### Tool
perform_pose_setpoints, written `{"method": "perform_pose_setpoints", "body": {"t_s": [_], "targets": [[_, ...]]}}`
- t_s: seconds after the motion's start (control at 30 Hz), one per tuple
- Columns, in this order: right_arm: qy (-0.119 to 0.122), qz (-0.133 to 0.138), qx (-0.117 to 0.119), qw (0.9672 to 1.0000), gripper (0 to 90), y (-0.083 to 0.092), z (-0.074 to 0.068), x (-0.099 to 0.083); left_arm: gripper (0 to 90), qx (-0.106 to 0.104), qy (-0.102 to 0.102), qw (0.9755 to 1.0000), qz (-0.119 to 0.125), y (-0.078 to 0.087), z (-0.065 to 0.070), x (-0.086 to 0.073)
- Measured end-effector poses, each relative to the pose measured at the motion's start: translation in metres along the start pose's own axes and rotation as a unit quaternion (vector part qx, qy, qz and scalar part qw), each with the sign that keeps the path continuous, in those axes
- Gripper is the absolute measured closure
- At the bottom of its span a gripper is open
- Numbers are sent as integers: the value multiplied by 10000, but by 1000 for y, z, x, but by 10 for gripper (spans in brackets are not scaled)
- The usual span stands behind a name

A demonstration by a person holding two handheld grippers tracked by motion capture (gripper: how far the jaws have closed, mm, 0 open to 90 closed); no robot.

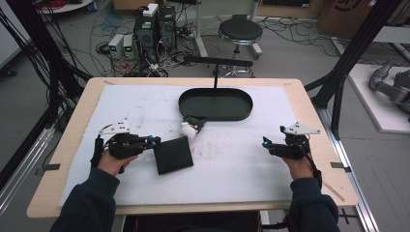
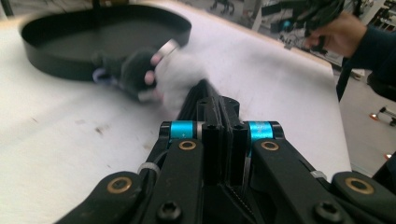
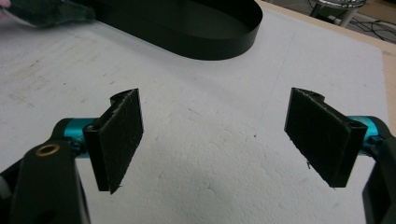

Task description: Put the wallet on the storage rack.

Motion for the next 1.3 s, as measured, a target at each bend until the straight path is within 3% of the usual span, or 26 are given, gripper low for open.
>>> {"method": "perform_pose_setpoints", "body": {"t_s": [0.2, 0.3, 0.33, 0.43, 0.53, 0.6, 0.63, 0.67, 0.7, 0.77, 0.83, 0.9, 0.97, 1.0, 1.03, 1.07, 1.13, 1.2, 1.3], "targets": [[-52, -11, -15, 10000, 197, 1, 1, -1, 884, 21, -128, 9993, 364, 23, 0, 8], [-58, -22, -19, 10000, 197, 0, 1, -1, 899, -1, -78, 9981, 605, 34, -2, 10], [-54, -32, -15, 10000, 197, 0, 1, -1, 899, -10, -21, 9966, 822, 42, -3, 12], [-76, -40, -9, 10000, 197, 0, 1, -1, 899, 115, 30, 9960, 886, 47, -4, 13], [-69, -49, 0, 10000, 197, 0, 1, -1, 898, 596, 117, 9963, 614, 41, -12, 6], [-49, -43, 17, 10000, 197, -1, 1, -1, 881, 688, 206, 9963, 467, 37, -16, 3], [-61, -56, 27, 10000, 197, -1, 0, -1, 811, 840, 281, 9960, 110, 29, -27, -6], [-61, -56, 27, 10000, 197, -1, 0, -1, 745, 840, 281, 9960, 110, 29, -27, -6], [-41, -49, 42, 10000, 197, -1, -1, -1, 702, 1116, 338, 9927, -322, 20, -40, -12], [-33, -54, 53, 10000, 197, -2, -1, 0, 611, 1271, 469, 9888, -632, 11, -50, -17], [-10, -66, 68, 10000, 197, -2, -2, 0, 552, 1296, 484, 9875, -751, 7, -53, -20], [-16, -65, 70, 10000, 197, -2, -2, 0, 512, 926, 659, 9856, -1250, -4, -62, -29], [-20, -68, 70, 10000, 197, -2, -2, 0, 467, 877, 653, 9857, -1281, -6, -63, -31], [-15, -54, 64, 10000, 197, -2, -1, -1, 467, 888, 660, 9855, -1285, -5, -64, -31], [-31, -63, 64, 10000, 197, -2, -1, -1, 583, 908, 642, 9856, -1273, -5, -65, -31], [-29, -72, 60, 10000, 197, -2, -1, -1, 711, 842, 463, 9875, -1247, -2, -63, -30], [-23, -71, 63, 10000, 197, -2, -1, -1, 837, 874, 350, 9872, -1284, -1, -58, -29], [-30, -74, 64, 9999, 197, -2, -1, -1, 858, 862, 325, 9875, -1279, 0, -57, -29], [-53, -58, 56, 10000, 197, -1, 0, -1, 863, 662, 403, 9896, -1216, 2, -53, -28]]}}
Point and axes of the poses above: each handheld gripper's, and its own axes: y roughly backward along the jaws, x roughly out of its top, z roughly to its right, the point moved 1 cm from there along -y, roughly forward along the jaws, and after that the axes turned 12 degrees about y, right-handed, at the moved point
